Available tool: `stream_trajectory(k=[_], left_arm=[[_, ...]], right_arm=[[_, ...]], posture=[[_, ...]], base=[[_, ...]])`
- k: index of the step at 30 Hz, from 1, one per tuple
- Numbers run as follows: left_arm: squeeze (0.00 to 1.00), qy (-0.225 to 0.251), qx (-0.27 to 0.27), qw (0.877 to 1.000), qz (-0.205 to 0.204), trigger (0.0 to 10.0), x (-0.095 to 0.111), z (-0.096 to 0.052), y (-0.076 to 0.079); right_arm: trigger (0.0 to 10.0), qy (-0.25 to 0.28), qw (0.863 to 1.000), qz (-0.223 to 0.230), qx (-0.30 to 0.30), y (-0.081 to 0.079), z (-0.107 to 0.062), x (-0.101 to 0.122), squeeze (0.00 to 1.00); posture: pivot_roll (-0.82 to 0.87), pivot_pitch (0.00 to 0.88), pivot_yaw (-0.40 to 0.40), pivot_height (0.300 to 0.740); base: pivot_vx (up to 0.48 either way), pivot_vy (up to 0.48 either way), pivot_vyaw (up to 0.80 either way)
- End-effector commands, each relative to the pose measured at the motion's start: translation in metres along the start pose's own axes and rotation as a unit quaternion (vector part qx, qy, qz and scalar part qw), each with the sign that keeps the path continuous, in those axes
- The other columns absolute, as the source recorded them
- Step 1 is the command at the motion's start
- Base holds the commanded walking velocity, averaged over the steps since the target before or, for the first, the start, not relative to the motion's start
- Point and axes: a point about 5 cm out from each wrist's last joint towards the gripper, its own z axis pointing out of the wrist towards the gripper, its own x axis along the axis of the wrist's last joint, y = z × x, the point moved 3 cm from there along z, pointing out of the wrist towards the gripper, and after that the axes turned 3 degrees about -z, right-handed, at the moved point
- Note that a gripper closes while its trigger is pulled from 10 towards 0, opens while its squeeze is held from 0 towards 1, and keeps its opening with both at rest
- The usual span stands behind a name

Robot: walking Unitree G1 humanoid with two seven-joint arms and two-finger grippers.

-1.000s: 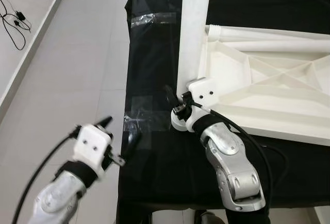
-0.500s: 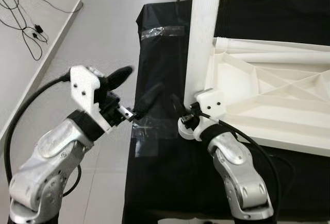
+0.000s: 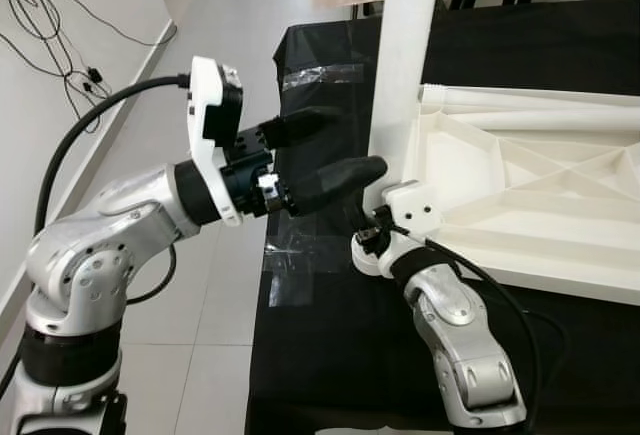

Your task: Building children table

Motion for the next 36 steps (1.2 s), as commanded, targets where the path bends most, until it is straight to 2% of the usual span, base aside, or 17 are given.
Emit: stream_trajectory(k=[1,4,5,6,7,8,9,11,12,16,19,20,31,32,34,35,36], left_arm=[[1.00,-0.016,0.007,1.000,0.009,10.0,-0.002,0.000,-0.005],[1.00,-0.030,0.015,0.999,0.024,10.0,-0.005,0.025,-0.023],[1.00,-0.030,0.015,0.999,0.024,10.0,-0.005,0.025,-0.023],[0.49,-0.031,0.014,0.999,0.029,10.0,-0.005,0.034,-0.025],[0.21,-0.032,0.011,0.999,0.030,10.0,-0.005,0.039,-0.026],[0.21,-0.032,0.011,0.999,0.030,10.0,-0.005,0.039,-0.026],[0.00,-0.032,0.010,0.999,0.032,10.0,-0.005,0.046,-0.027],[0.00,-0.032,0.010,0.999,0.032,10.0,-0.005,0.046,-0.027],[0.00,-0.030,0.009,0.999,0.038,10.0,-0.004,0.054,-0.029],[0.00,-0.024,0.000,0.999,0.038,10.0,-0.005,0.071,-0.030],[0.00,-0.024,-0.002,0.999,0.037,10.0,-0.005,0.073,-0.030],[0.00,-0.022,-0.003,0.999,0.038,0.0,-0.006,0.075,-0.030],[0.00,-0.015,0.001,0.998,0.057,0.0,-0.004,0.082,-0.027],[0.00,-0.014,0.000,0.998,0.061,0.0,-0.005,0.084,-0.025],[0.00,-0.014,-0.002,0.998,0.063,0.0,-0.005,0.084,-0.024],[0.00,-0.012,-0.003,0.998,0.065,0.0,-0.005,0.086,-0.022],[0.00,-0.011,-0.004,0.998,0.064,0.0,-0.006,0.087,-0.021]], right_arm=[[10.0,-0.036,0.999,0.022,-0.013,0.003,-0.005,-0.018,0.00],[10.0,-0.026,0.999,0.023,0.005,-0.004,-0.004,-0.016,0.00],[10.0,-0.026,0.999,0.023,0.005,-0.004,-0.004,-0.016,0.00],[10.0,-0.024,0.999,0.024,0.009,-0.006,-0.004,-0.015,0.00],[10.0,-0.023,0.999,0.025,0.011,-0.006,-0.003,-0.015,0.00],[10.0,-0.023,0.999,0.025,0.011,-0.006,-0.003,-0.015,0.00],[10.0,-0.022,0.999,0.025,0.013,-0.008,-0.003,-0.015,0.00],[10.0,-0.022,0.999,0.025,0.013,-0.008,-0.003,-0.015,0.00],[10.0,-0.020,0.999,0.025,0.015,-0.009,-0.003,-0.015,0.00],[10.0,-0.016,0.999,0.024,0.017,-0.010,-0.003,-0.015,0.00],[10.0,-0.016,0.999,0.024,0.018,-0.010,-0.003,-0.015,0.00],[10.0,-0.016,0.999,0.024,0.018,-0.010,-0.003,-0.015,0.00],[10.0,-0.008,0.999,0.019,0.028,-0.008,0.003,-0.013,0.00],[10.0,-0.005,0.999,0.013,0.033,-0.007,0.005,-0.011,0.58],[10.0,-0.003,0.999,0.009,0.037,-0.006,0.007,-0.010,0.58],[10.0,0.003,0.999,0.007,0.047,-0.004,0.011,-0.006,1.00],[10.0,0.012,0.997,0.012,0.069,-0.002,0.016,-0.001,1.00]], posture=[[0.06,0.161,0.109,0.740],[0.06,0.157,0.104,0.740],[0.06,0.157,0.104,0.740],[0.06,0.157,0.105,0.740],[0.06,0.157,0.105,0.740],[0.06,0.157,0.105,0.740],[0.06,0.155,0.108,0.740],[0.06,0.155,0.108,0.740],[0.06,0.156,0.111,0.740],[0.06,0.154,0.115,0.740],[0.06,0.154,0.115,0.740],[0.06,0.153,0.114,0.740],[0.06,0.143,0.101,0.740],[0.06,0.139,0.099,0.740],[0.06,0.138,0.097,0.740],[0.06,0.134,0.096,0.740],[0.06,0.133,0.095,0.740]], base=[[0.000,0.000,0.00],[0.000,0.000,0.00],[0.000,0.000,0.00],[0.000,0.000,0.00],[0.000,0.000,0.00],[0.000,0.000,0.00],[0.000,0.000,0.00],[0.000,0.000,0.00],[0.000,0.000,0.00],[0.000,0.000,0.00],[0.000,0.000,0.00],[0.000,0.000,0.00],[0.000,0.000,0.00],[0.000,0.000,0.00],[0.000,0.000,0.00],[0.000,0.000,0.00],[0.000,0.000,0.00]])
